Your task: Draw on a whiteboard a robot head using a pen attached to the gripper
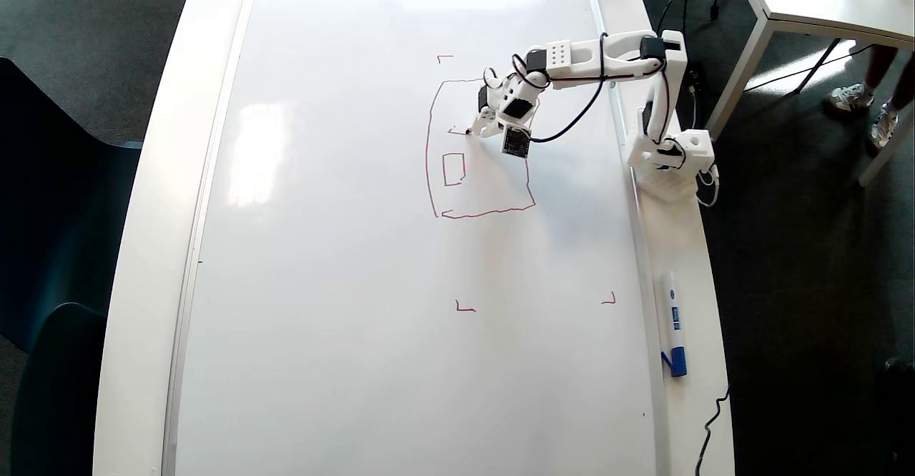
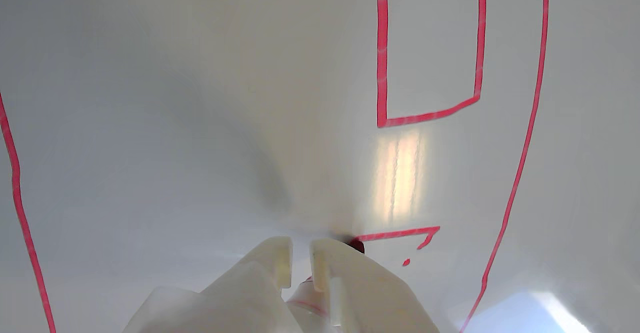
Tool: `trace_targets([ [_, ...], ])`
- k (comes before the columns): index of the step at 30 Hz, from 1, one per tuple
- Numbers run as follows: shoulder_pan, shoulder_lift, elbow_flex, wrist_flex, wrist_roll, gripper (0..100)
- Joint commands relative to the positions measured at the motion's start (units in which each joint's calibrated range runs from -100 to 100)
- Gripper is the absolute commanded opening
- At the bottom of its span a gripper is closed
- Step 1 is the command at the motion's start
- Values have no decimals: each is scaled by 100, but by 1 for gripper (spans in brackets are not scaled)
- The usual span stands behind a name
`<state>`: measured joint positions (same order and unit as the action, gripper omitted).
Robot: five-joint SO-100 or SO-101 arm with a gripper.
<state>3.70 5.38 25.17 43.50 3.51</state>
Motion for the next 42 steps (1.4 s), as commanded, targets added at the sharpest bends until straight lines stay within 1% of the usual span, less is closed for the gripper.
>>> trace_targets([
  [1, 223, -198, 11, 3, 13, 1],
  [9, 518, -156, -52, -14, 29, 1],
  [12, 629, -140, -80, -23, 179, 1],
  [20, 894, -123, -170, -40, 308, 1],
  [42, 673, 900, -1496, -32, 281, 1],
])
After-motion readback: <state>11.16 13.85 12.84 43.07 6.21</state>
